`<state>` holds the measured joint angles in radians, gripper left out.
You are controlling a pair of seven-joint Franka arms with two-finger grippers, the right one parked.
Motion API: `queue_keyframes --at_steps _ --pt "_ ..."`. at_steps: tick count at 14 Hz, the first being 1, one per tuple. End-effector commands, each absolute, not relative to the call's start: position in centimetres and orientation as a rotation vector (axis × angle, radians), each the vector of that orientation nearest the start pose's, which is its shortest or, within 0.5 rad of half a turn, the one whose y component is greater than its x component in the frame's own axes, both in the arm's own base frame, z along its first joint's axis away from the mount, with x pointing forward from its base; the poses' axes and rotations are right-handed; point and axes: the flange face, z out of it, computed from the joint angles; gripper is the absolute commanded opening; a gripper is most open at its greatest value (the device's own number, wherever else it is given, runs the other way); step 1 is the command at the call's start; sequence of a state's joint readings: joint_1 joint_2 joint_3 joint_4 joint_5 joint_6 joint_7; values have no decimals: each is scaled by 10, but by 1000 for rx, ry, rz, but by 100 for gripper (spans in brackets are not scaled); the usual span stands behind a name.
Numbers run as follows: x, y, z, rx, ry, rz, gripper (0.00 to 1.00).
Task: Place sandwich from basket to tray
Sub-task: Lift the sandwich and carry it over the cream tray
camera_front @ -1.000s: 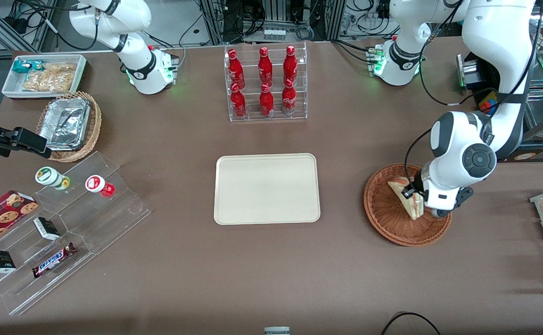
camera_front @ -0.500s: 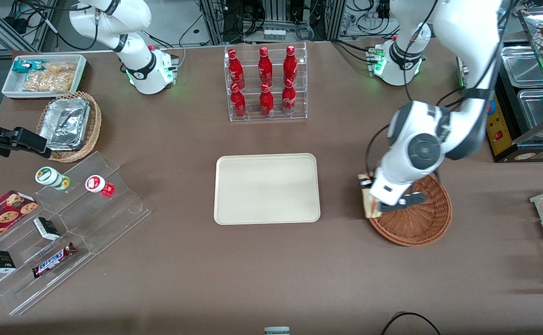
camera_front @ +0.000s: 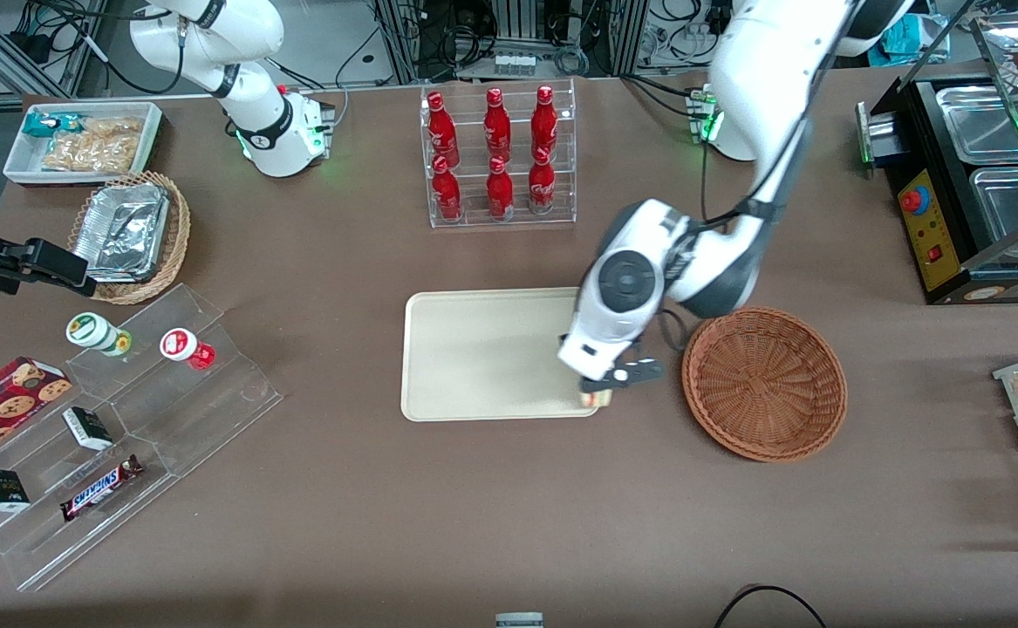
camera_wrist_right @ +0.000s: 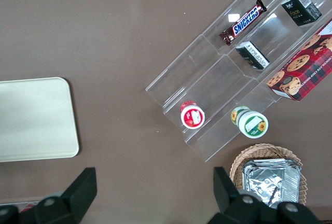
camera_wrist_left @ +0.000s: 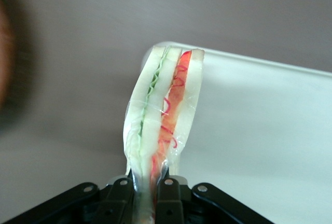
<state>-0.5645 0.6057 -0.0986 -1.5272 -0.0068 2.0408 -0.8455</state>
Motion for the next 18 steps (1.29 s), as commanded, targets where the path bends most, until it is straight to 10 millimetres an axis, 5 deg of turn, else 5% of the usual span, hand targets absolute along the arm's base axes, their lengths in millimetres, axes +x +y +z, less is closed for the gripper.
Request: queue_keyframes --at_steps 1,7,14,15,16,17,18 --pt "543 -473 288 -3108 -332 147 9" --pt "501 -540 278 -3125 -264 130 7" --pt "506 -553 249 -3142 -329 175 13" --pt "508 -551 249 -3143 -329 175 24" --pt "511 -548 249 -3144 -328 176 54" --pt "511 -548 250 -3146 -323 175 100" --pt "511 -549 256 -3147 -316 159 100"
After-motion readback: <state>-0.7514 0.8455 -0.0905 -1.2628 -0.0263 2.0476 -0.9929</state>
